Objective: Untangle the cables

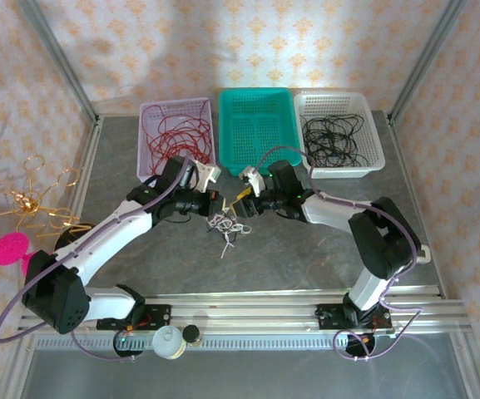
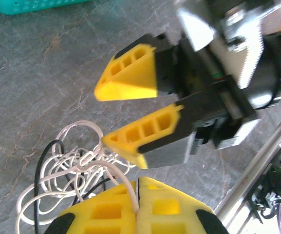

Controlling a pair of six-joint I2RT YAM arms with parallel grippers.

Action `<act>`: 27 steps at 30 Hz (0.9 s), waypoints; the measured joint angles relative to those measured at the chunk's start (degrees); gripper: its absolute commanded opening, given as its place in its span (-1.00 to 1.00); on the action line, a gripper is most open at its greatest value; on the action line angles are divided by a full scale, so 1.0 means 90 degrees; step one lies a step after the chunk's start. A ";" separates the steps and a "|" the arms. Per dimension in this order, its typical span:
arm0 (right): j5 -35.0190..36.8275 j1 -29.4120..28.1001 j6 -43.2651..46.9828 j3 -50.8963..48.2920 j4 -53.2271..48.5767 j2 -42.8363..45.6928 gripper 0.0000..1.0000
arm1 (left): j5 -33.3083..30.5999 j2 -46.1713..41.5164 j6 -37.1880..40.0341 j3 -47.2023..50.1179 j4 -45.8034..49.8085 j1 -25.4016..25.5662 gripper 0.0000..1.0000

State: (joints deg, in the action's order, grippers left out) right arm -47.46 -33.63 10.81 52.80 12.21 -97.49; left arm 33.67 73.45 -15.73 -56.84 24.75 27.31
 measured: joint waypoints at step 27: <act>-0.0255 0.0743 0.0007 -0.1394 -0.0262 0.2074 0.04 | 0.0413 -0.0923 -0.1943 -0.0165 -0.0678 0.0092 -1.00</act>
State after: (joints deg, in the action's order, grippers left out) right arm -49.76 -26.94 10.87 40.25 9.85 -78.83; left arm 37.39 65.14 -33.21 -58.33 18.65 28.14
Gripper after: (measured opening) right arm 0.515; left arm 0.041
